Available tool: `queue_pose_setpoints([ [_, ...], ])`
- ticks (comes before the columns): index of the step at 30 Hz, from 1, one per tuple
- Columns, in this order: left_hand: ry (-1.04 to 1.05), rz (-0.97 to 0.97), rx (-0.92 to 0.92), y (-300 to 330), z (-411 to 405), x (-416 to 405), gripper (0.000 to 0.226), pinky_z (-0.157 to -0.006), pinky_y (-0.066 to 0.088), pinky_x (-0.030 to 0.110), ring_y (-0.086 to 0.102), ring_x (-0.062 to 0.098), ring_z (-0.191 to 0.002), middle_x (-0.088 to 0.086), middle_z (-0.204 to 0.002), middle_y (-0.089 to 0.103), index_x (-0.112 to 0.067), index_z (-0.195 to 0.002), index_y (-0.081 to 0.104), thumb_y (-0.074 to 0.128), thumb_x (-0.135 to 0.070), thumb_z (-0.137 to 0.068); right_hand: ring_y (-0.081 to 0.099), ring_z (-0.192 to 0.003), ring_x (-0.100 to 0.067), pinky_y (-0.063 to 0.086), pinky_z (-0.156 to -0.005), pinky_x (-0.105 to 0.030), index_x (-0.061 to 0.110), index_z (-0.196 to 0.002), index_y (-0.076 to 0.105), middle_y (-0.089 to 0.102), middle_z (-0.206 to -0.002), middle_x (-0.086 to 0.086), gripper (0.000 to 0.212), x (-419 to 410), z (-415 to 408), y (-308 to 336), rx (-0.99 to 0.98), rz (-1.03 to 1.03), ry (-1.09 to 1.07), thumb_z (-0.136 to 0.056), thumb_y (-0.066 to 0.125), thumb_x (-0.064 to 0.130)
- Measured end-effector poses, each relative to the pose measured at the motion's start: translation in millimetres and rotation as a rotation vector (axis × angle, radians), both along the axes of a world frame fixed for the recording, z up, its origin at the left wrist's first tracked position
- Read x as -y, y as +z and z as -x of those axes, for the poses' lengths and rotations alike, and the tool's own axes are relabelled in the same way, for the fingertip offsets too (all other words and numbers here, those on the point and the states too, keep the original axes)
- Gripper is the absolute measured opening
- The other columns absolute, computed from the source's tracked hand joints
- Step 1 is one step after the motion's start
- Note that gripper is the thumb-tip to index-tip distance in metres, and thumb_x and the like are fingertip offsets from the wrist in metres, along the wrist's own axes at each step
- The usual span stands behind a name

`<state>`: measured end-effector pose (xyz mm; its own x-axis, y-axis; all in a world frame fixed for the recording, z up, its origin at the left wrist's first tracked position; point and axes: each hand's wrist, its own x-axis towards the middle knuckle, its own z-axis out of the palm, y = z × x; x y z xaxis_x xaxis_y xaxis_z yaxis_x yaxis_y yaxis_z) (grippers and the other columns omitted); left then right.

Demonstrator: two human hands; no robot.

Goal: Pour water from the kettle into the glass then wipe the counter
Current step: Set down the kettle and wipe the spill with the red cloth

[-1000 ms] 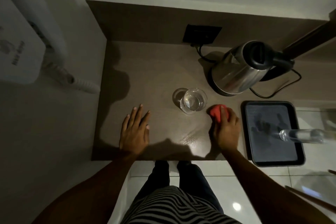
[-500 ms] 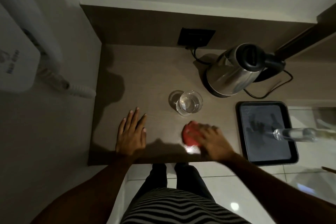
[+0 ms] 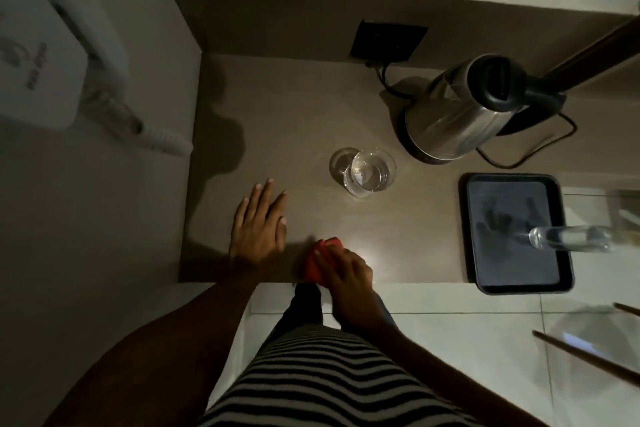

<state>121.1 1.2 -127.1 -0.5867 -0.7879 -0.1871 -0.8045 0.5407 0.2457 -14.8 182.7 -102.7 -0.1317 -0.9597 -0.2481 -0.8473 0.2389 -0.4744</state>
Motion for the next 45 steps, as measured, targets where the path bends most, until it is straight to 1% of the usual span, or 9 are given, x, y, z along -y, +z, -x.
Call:
queue_pose_setpoints([
  [5,-0.013,-0.009,-0.013,1,-1,-2,0.055,-0.123,0.006,0.039,0.012,0.021,-0.155,0.002,-0.167,0.016,-0.026,-0.154,0.027,0.029,-0.038,-0.1,0.058,-0.109,-0.033,0.044,-0.089,-0.038,0.021,-0.131,0.056,0.057,-0.134,-0.007,0.043,5,124,14,-0.13,0.17,0.31,-0.088,0.054,0.024],
  [9,-0.019,-0.004,-0.033,2,0,-1,0.054,-0.123,0.008,0.039,0.016,0.023,-0.154,0.004,-0.166,0.021,-0.025,-0.152,0.032,0.03,-0.041,-0.1,0.049,-0.112,-0.052,0.042,-0.091,-0.054,0.017,-0.142,0.038,0.046,-0.141,-0.026,0.072,9,190,11,-0.354,0.036,-0.248,-0.078,0.069,0.026],
  [14,-0.022,-0.003,-0.006,1,0,-2,0.056,-0.123,0.014,0.042,0.018,0.024,-0.153,0.005,-0.165,0.023,-0.025,-0.152,0.031,0.03,-0.046,-0.1,0.049,-0.106,-0.049,0.043,-0.085,-0.052,0.009,-0.141,0.044,0.045,-0.139,-0.03,0.071,44,81,6,-0.219,-0.012,-0.898,-0.075,0.065,0.022],
  [19,-0.033,0.001,0.035,0,0,1,0.057,-0.121,0.011,0.04,0.018,0.025,-0.153,0.005,-0.166,0.022,-0.026,-0.152,0.03,0.029,-0.048,-0.099,0.058,-0.106,-0.046,0.055,-0.076,-0.052,0.016,-0.138,0.049,0.051,-0.139,-0.025,0.083,35,-16,5,-0.105,0.015,-0.192,-0.062,0.083,0.023],
  [22,-0.03,0.009,0.034,1,0,0,0.056,-0.121,0.007,0.039,0.016,0.023,-0.154,0.004,-0.166,0.02,-0.027,-0.152,0.028,0.029,-0.047,-0.1,0.058,-0.11,-0.038,0.051,-0.082,-0.046,0.02,-0.137,0.051,0.054,-0.14,-0.016,0.068,31,19,7,-0.082,0.106,0.106,-0.073,0.066,0.032],
  [25,-0.019,-0.006,0.026,0,-1,0,0.057,-0.122,-0.003,0.035,0.009,0.02,-0.155,0.001,-0.167,0.013,-0.028,-0.153,0.025,0.026,-0.049,-0.1,0.055,-0.115,-0.036,0.045,-0.087,-0.042,0.022,-0.141,0.048,0.052,-0.143,-0.014,0.088,20,75,11,-0.153,0.031,0.251,-0.06,0.078,0.04],
  [33,-0.02,-0.038,-0.007,0,-2,0,0.058,-0.123,0.0,0.036,0.004,0.018,-0.155,0.0,-0.168,0.011,-0.029,-0.154,0.023,0.025,-0.05,-0.1,0.05,-0.109,-0.05,0.046,-0.087,-0.056,0.015,-0.144,0.034,0.047,-0.141,-0.027,0.101,22,204,22,-0.325,-0.034,-0.012,-0.058,0.085,0.022],
  [40,-0.026,-0.028,-0.006,-2,-1,1,0.057,-0.122,0.008,0.039,0.011,0.021,-0.155,0.001,-0.167,0.016,-0.029,-0.154,0.026,0.028,-0.049,-0.1,0.048,-0.107,-0.048,0.041,-0.09,-0.049,0.008,-0.137,0.046,0.045,-0.138,-0.027,0.068,47,106,-3,-0.281,0.135,-0.795,-0.073,0.067,0.02],
  [45,-0.018,-0.022,0.028,-2,-1,1,0.058,-0.122,0.003,0.036,0.008,0.019,-0.155,0.001,-0.167,0.014,-0.029,-0.154,0.025,0.027,-0.049,-0.1,0.047,-0.115,-0.051,0.047,-0.091,-0.057,0.015,-0.141,0.047,0.044,-0.143,-0.027,0.07,15,9,-10,-0.053,0.099,-0.409,-0.072,0.063,0.013],
])
